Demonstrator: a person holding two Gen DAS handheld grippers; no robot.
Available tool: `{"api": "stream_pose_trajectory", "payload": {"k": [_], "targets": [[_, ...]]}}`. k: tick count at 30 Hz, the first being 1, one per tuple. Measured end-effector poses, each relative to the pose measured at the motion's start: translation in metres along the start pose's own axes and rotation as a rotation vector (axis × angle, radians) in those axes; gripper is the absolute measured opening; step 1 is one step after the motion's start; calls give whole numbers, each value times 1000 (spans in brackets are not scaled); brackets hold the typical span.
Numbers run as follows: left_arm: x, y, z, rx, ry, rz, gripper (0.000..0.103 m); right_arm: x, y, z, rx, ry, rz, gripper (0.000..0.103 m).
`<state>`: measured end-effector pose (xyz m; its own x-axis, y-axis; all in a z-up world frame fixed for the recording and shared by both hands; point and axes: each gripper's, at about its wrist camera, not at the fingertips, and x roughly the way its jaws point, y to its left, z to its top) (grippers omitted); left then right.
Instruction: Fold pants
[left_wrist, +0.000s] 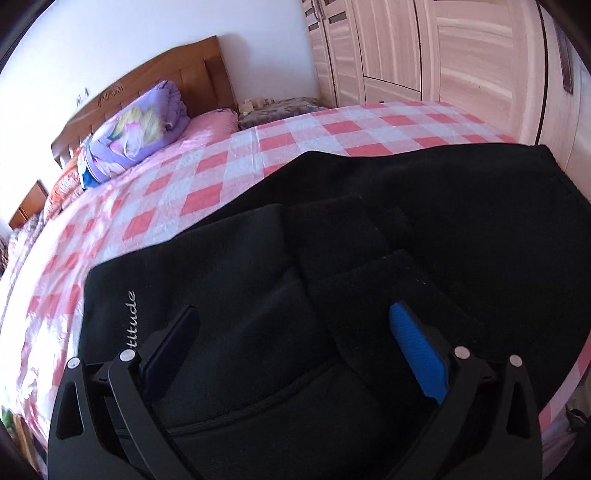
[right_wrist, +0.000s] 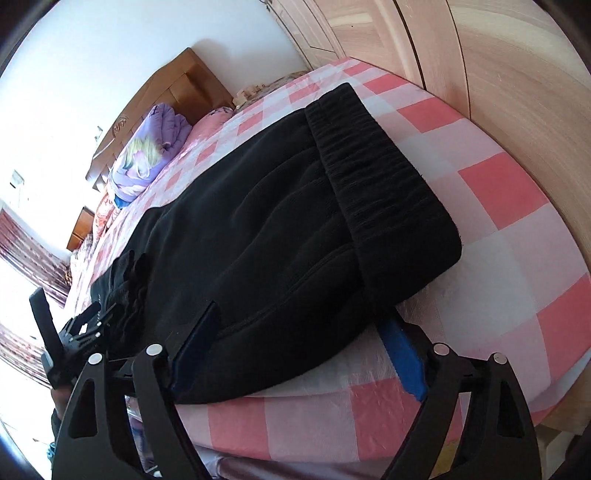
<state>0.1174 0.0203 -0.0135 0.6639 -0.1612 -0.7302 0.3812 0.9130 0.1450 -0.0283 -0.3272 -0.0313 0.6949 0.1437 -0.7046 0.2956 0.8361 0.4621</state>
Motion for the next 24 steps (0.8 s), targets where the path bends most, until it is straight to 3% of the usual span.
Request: {"api": "stream_pose_trajectory", "payload": {"k": [3,10,13,17,24], "targets": [[10,17,-6,-110,10,-96,102,0,2,0,-4,-3,-26,78],[7,16,-14,-113,-34,-81,102,6,1,3,98,-74,-63,73],[6,16,-15,-116,-41,-85,102,5,1,0,86,-89,-112,56],[5,16,-15,-119,-43,-87,102,2,-17,-1,170,-106,-46,39],[5,17,-16,-119,-43,-87,102,3,-37,-15,302,-182,105,31]]}}
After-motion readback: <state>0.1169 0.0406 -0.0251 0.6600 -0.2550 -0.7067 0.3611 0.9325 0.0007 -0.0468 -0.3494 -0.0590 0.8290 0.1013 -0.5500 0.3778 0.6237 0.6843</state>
